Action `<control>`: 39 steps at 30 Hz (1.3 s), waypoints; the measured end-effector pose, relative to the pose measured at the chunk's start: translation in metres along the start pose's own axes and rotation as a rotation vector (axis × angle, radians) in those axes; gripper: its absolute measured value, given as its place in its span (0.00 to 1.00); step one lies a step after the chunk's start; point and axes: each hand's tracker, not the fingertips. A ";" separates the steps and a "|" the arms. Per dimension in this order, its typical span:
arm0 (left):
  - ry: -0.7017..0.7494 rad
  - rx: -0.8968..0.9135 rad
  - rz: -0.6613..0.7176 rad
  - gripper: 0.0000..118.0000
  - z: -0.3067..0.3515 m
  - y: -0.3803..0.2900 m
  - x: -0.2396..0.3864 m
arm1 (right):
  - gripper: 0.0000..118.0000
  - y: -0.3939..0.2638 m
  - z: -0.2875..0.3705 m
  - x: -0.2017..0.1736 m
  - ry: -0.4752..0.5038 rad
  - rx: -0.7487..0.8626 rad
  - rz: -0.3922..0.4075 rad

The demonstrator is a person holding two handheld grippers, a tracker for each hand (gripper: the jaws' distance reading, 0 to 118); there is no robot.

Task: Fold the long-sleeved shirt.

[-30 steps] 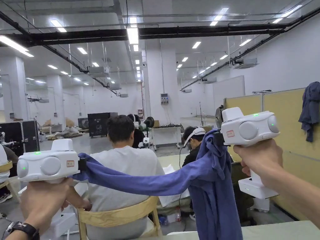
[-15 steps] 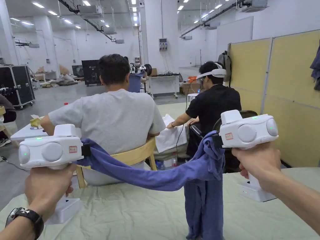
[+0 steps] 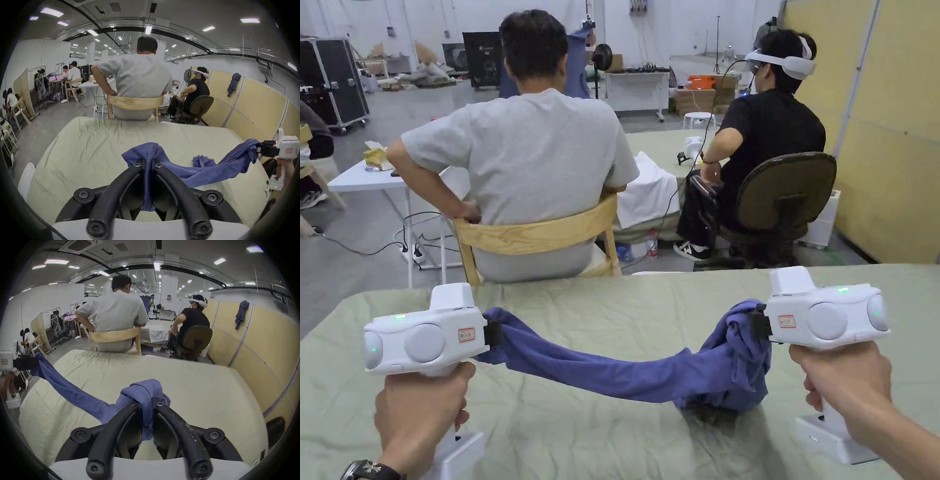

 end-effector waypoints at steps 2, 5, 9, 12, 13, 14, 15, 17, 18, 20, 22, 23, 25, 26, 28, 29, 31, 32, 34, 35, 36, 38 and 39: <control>-0.017 -0.018 0.038 0.06 0.010 -0.029 0.001 | 0.13 -0.031 0.012 -0.003 0.003 -0.015 0.009; -0.007 -0.081 -0.023 0.06 0.027 -0.073 0.000 | 0.13 -0.082 0.035 -0.008 0.017 -0.066 0.008; -0.031 -0.136 -0.021 0.06 0.062 -0.127 -0.005 | 0.13 -0.148 0.077 -0.012 0.028 -0.085 -0.057; -0.017 -0.133 0.000 0.06 0.092 -0.158 -0.013 | 0.13 -0.192 0.106 -0.020 0.032 -0.111 -0.052; -0.016 -0.147 -0.005 0.06 0.098 -0.165 -0.015 | 0.13 -0.204 0.113 -0.023 0.035 -0.118 -0.042; -0.007 -0.164 -0.012 0.06 0.106 -0.173 -0.016 | 0.13 -0.218 0.122 -0.025 0.041 -0.124 -0.040; 0.008 -0.155 -0.014 0.06 0.117 -0.184 -0.017 | 0.13 -0.229 0.131 -0.028 0.046 -0.128 -0.040; -0.005 -0.181 -0.020 0.06 0.132 -0.199 -0.022 | 0.13 -0.249 0.148 -0.035 0.054 -0.143 -0.029; -0.007 -0.188 -0.012 0.06 0.141 -0.208 -0.025 | 0.13 -0.258 0.158 -0.039 0.058 -0.146 -0.016; -0.007 -0.207 -0.028 0.06 0.160 -0.224 -0.024 | 0.13 -0.275 0.174 -0.045 0.070 -0.159 -0.010; -0.001 -0.219 -0.019 0.06 0.174 -0.239 -0.030 | 0.13 -0.290 0.188 -0.050 0.088 -0.169 -0.004; 0.013 -0.221 -0.028 0.06 0.182 -0.245 -0.029 | 0.13 -0.297 0.195 -0.053 0.097 -0.174 0.000; 0.014 -0.248 -0.023 0.06 0.191 -0.256 -0.035 | 0.13 -0.309 0.207 -0.058 0.102 -0.190 0.013; 0.014 -0.251 -0.023 0.06 0.194 -0.260 -0.037 | 0.13 -0.315 0.211 -0.059 0.112 -0.194 0.015; 0.024 -0.286 -0.021 0.06 0.196 -0.269 -0.039 | 0.13 -0.326 0.214 -0.061 0.119 -0.214 0.022; 0.033 -0.311 -0.020 0.06 0.194 -0.274 -0.041 | 0.13 -0.330 0.212 -0.061 0.115 -0.224 0.039; 0.038 -0.359 -0.028 0.06 0.184 -0.284 -0.043 | 0.13 -0.337 0.204 -0.060 0.106 -0.235 0.040; 0.051 -0.384 -0.028 0.06 0.178 -0.288 -0.044 | 0.13 -0.340 0.199 -0.059 0.106 -0.254 0.029; 0.065 -0.404 -0.023 0.06 0.171 -0.294 -0.044 | 0.13 -0.341 0.194 -0.057 0.106 -0.266 0.020; 0.070 -0.406 -0.023 0.06 0.165 -0.297 -0.046 | 0.13 -0.342 0.192 -0.058 0.103 -0.271 0.030; 0.073 -0.404 -0.029 0.08 0.163 -0.298 -0.046 | 0.14 -0.342 0.191 -0.059 0.095 -0.268 0.046; 0.097 -0.393 -0.051 0.24 0.161 -0.299 -0.044 | 0.31 -0.341 0.188 -0.056 0.090 -0.272 0.056; 0.103 -0.388 -0.048 0.45 0.159 -0.300 -0.046 | 0.49 -0.340 0.189 -0.056 0.086 -0.273 0.056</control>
